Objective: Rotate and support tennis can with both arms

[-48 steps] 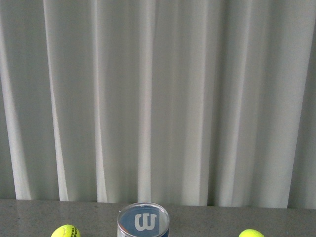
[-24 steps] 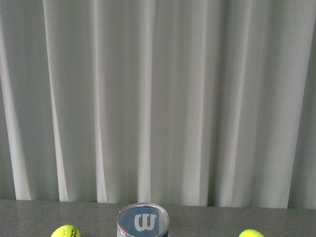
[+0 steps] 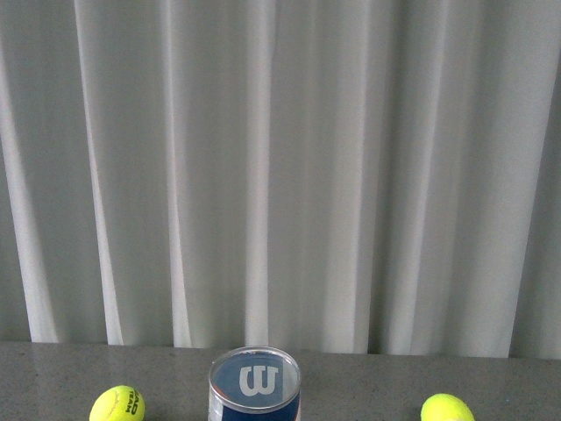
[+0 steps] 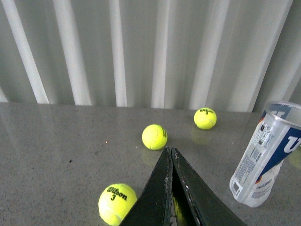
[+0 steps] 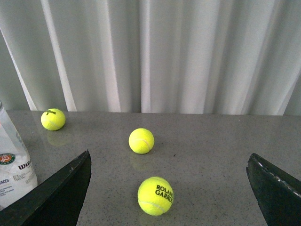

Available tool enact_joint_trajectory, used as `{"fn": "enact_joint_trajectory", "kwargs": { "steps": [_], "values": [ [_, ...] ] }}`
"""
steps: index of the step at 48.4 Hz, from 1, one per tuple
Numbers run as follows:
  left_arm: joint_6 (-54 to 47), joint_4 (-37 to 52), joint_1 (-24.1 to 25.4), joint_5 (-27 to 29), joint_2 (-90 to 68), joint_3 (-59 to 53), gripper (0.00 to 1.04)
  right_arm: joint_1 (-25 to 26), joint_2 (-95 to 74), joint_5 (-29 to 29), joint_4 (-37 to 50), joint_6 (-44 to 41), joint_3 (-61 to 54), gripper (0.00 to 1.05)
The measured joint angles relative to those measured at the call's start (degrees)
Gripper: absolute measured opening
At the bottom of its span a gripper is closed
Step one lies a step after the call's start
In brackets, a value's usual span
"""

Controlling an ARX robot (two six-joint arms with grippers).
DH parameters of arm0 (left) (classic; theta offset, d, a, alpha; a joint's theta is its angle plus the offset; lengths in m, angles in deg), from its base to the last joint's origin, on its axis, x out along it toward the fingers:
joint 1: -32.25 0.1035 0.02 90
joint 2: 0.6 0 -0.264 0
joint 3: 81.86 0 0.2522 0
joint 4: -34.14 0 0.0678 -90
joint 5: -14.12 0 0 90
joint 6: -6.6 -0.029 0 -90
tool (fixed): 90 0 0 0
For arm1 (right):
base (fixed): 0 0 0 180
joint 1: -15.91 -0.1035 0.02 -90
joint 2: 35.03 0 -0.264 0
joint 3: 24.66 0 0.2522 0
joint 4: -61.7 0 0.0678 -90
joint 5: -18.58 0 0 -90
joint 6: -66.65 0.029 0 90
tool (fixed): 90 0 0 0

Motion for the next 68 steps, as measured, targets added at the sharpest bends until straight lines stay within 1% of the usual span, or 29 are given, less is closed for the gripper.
{"fn": "enact_joint_trajectory", "kwargs": {
  "steps": [12,13,22,29,34,36,39,68],
  "values": [
    [0.02,-0.31,0.00,0.02,0.79,0.00,0.04,-0.02,0.00,0.02,0.00,0.00,0.00,0.98],
    [0.04,-0.31,0.00,0.02,0.79,0.00,0.06,-0.02,0.00,0.02,0.00,0.00,0.00,0.98],
    [0.02,-0.33,0.00,0.02,0.79,0.00,0.36,0.00,0.00,0.02,0.00,0.00,0.00,0.98],
    [0.02,-0.33,0.00,0.02,0.83,0.00,0.72,0.00,0.00,0.02,0.00,0.00,0.00,0.98],
    [0.02,-0.33,0.00,0.02,0.83,0.00,0.90,0.00,0.00,0.02,0.00,0.00,0.00,0.98],
    [0.00,-0.33,0.00,0.02,0.83,0.00,0.99,-0.02,0.00,0.02,0.00,0.00,0.00,0.98],
    [-0.02,-0.33,0.00,0.02,0.83,0.00,0.97,0.00,0.00,0.02,0.00,0.00,0.00,0.98],
    [-0.02,-0.33,0.00,0.02,0.83,0.00,0.98,0.00,0.00,0.02,0.00,0.00,0.00,0.98]
  ]
}}
